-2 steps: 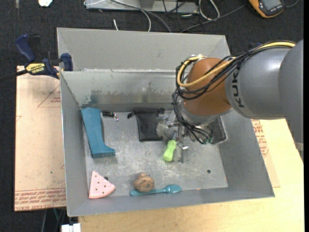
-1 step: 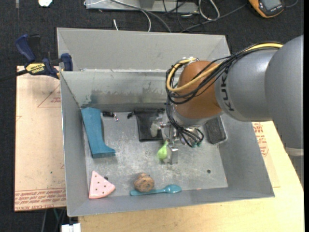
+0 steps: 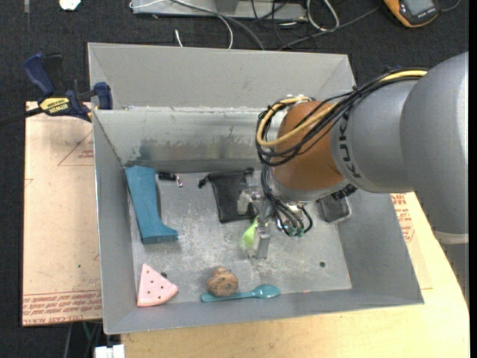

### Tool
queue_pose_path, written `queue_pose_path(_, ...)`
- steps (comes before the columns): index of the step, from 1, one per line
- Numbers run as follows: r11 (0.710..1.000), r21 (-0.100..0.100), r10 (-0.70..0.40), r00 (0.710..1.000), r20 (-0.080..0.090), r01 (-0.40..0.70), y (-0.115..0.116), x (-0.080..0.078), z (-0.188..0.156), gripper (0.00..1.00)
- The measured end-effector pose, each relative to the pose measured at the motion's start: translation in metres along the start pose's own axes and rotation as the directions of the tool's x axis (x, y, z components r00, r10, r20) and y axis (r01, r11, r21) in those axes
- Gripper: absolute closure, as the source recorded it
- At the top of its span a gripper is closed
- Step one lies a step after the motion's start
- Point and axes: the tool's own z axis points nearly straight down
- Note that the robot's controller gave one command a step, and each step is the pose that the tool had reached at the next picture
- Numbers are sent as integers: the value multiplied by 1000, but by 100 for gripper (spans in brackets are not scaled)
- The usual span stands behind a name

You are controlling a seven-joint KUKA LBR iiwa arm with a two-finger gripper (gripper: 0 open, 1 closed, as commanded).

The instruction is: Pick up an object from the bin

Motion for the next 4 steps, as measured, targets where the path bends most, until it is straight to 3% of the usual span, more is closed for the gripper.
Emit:
queue_pose_path(1,979,2,205,979,-2,-205,-5,11,2,100)
queue_pose_path(2,979,2,204,979,-2,-204,-5,11,2,100)
queue_pose_path(3,977,3,213,977,-8,-213,-7,21,-52,100)
queue_pose_path(4,974,1,227,974,0,-227,-8,15,-89,100)
